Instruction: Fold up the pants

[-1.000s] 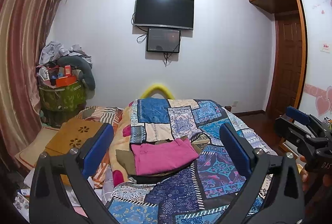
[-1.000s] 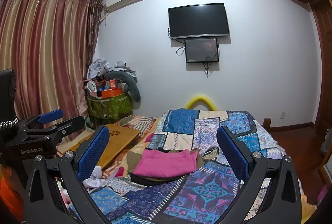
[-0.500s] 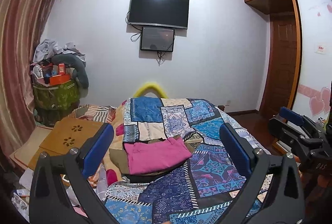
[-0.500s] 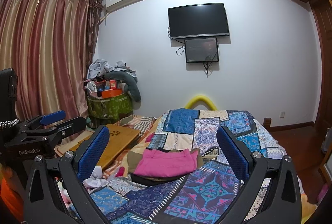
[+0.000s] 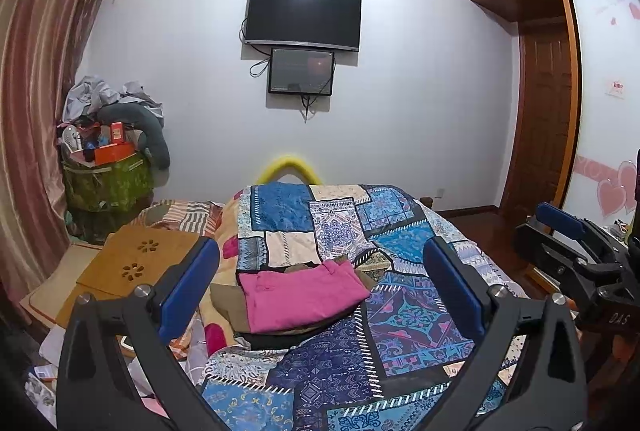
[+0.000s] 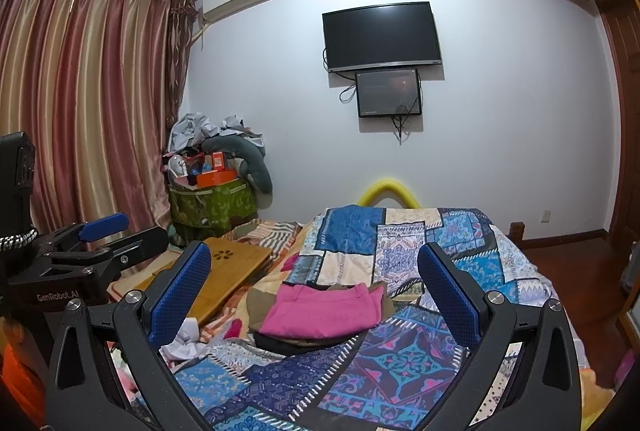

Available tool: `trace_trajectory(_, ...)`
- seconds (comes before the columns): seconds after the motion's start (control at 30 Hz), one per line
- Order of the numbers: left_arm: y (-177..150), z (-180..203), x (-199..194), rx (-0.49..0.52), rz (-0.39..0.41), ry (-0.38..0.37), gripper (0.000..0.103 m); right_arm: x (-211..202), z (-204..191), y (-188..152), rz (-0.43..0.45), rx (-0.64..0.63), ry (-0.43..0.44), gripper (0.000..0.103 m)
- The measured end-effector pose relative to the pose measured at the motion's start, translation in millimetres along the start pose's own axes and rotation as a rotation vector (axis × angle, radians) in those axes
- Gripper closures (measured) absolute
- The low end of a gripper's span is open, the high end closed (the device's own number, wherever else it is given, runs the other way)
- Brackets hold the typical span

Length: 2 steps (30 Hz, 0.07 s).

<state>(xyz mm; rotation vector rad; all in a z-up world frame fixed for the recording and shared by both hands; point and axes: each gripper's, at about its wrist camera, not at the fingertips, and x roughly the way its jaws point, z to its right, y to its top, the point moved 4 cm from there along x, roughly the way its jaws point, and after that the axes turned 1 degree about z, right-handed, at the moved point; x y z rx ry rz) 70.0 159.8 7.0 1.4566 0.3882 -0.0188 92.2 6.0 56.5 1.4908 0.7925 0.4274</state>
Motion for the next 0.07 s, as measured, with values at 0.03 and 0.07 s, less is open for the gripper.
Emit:
trace_trajectory(0.03, -0.1, 0.7, 0.7, 0.001, -0.002, 0.000, 0.000, 0.4, 0.4, -0.4, 0.000, 0.001, -0.001, 0.000)
trace_trajectory(0.07, -0.4, 1.0, 1.3, 0.001, -0.003, 0.002, 0.000, 0.4, 0.5, -0.4, 0.000, 0.001, -0.001, 0.000)
